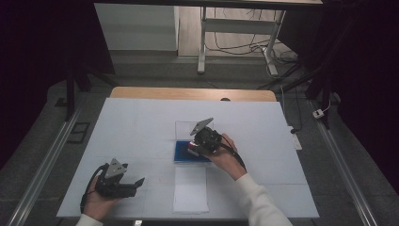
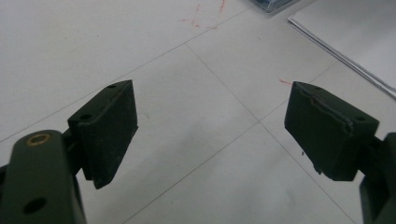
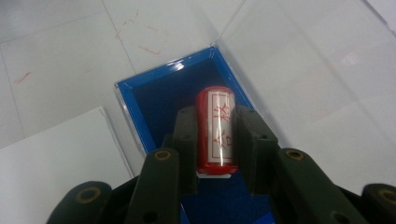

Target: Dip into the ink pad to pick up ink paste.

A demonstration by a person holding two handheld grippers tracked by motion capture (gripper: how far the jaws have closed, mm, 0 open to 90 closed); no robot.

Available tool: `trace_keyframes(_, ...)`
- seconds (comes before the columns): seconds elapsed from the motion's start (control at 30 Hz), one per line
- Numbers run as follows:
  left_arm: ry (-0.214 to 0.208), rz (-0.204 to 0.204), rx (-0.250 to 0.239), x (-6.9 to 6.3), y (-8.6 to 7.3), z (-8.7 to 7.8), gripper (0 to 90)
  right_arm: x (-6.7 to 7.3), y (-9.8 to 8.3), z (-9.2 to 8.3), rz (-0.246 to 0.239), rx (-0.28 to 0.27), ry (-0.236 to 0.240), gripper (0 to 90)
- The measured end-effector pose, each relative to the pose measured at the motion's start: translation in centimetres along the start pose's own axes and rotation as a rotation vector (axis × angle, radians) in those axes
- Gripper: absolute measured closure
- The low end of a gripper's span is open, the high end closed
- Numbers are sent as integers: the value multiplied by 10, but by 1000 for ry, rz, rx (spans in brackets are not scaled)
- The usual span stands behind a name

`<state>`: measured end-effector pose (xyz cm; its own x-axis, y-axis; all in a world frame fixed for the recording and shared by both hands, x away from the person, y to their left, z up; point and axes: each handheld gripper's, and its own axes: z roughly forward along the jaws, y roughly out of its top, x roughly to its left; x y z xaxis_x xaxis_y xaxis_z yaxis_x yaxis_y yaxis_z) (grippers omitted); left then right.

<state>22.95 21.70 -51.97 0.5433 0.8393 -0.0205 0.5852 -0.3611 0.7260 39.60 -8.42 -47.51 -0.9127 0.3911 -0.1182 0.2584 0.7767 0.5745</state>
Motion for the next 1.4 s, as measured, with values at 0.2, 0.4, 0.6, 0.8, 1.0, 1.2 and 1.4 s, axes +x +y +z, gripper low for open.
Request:
trace_keyframes(0.2, -1, 4, 1, -2, 1, 0, 172, 2, 1, 3, 4, 23, -8, 708)
trace_keyframes(0.4, 1, 4, 0, -4, 1, 0, 172, -1, -3, 4, 18, -2, 8, 710)
trace_keyframes(0.6, 4, 0, -3, -4, 1, -3, 171, -1, -5, 4, 16, -3, 10, 711)
trace_keyframes(0.8, 6, -1, -1, -4, 1, -3, 171, -5, -7, 4, 33, -20, 33, 711)
trace_keyframes(1.0, 8, 0, -2, -4, 1, -3, 171, -2, -7, 5, 22, -19, 16, 710)
trace_keyframes(1.2, 10, -1, -2, -2, 0, -2, 169, -2, -6, 0, -3, -38, 19, 705)
trace_keyframes(1.4, 11, -3, -4, 1, -1, -3, 169, -9, -7, -13, 45, -125, 30, 704)
